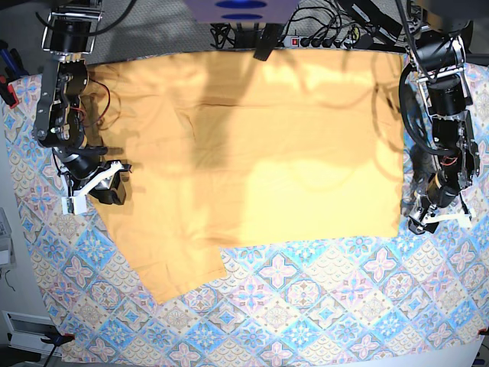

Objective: Fold the T-shirt properly
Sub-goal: 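Move both grippers outward along the shirt's sides toward the hem, then lower both grippers onto the shirt's side edges and close them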

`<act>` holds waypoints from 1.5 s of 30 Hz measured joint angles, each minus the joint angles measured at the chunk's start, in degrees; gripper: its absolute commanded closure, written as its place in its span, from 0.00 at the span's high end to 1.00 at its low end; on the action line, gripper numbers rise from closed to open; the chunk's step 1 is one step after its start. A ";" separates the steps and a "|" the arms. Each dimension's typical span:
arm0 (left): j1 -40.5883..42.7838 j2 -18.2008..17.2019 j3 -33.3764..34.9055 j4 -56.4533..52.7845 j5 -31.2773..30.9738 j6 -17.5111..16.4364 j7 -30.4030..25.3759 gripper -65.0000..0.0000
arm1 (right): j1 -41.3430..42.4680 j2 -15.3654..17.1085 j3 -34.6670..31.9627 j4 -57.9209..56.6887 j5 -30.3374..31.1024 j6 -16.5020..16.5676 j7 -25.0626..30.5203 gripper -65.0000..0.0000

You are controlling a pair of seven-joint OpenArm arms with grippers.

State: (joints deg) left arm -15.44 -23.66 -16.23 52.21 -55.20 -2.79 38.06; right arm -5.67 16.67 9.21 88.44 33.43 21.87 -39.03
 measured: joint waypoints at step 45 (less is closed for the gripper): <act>2.49 7.74 -0.26 -4.00 6.75 -0.83 -7.54 0.57 | -0.83 -1.70 0.04 0.48 -0.04 -0.04 -0.04 0.25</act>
State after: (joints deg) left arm -12.95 -15.92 -16.49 48.21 -48.45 -3.62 30.52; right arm -6.50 14.96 9.26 88.92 33.39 21.82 -39.07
